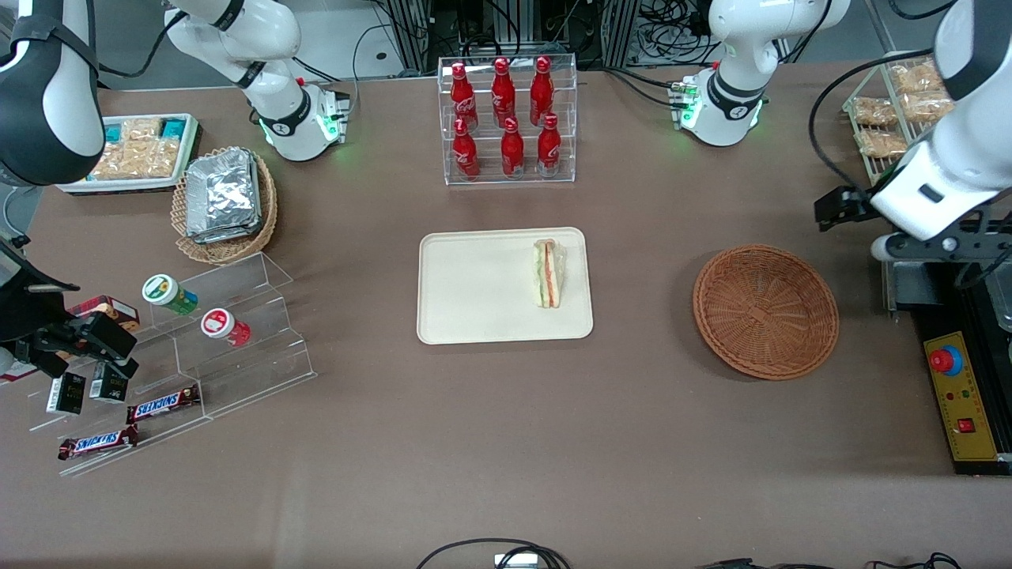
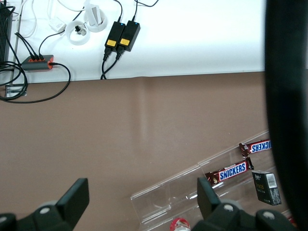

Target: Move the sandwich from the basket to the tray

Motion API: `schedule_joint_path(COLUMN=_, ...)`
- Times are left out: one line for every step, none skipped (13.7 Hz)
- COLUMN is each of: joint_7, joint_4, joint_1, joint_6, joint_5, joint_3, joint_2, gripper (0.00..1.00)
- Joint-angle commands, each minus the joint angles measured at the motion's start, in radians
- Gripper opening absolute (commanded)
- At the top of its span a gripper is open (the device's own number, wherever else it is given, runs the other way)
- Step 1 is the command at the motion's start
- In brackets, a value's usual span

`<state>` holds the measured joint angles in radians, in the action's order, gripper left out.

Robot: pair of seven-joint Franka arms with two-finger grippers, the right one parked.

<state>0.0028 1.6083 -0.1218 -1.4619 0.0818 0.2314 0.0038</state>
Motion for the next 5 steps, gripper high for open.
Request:
schedule_joint_path(joint_7=0.087, joint_4=0.009, joint_1=0.001, joint_6=0.008, joint_5=-0.016, joint_3=-0.02, joint_2=-0.024, gripper=1.0)
schedule_joint_path(joint_7=0.12, joint_4=0.007, joint_1=0.002, joint_6=0.006, joint_5=-0.019, joint_3=-0.033, joint_2=-0.034, gripper=1.0)
schedule_joint_path(joint_7=0.126, joint_4=0.008, joint_1=0.002, joint_6=0.008, joint_5=-0.023, joint_3=-0.035, joint_2=-0.041, gripper=1.0)
schedule_joint_path(joint_7=0.126, joint_4=0.008, joint_1=0.004, joint_6=0.008, joint_5=-0.024, joint_3=-0.035, joint_2=-0.041, gripper=1.0)
schedule_joint_path(joint_7=0.126, joint_4=0.008, joint_1=0.004, joint_6=0.008, joint_5=-0.028, joint_3=-0.035, joint_2=-0.039, gripper=1.0)
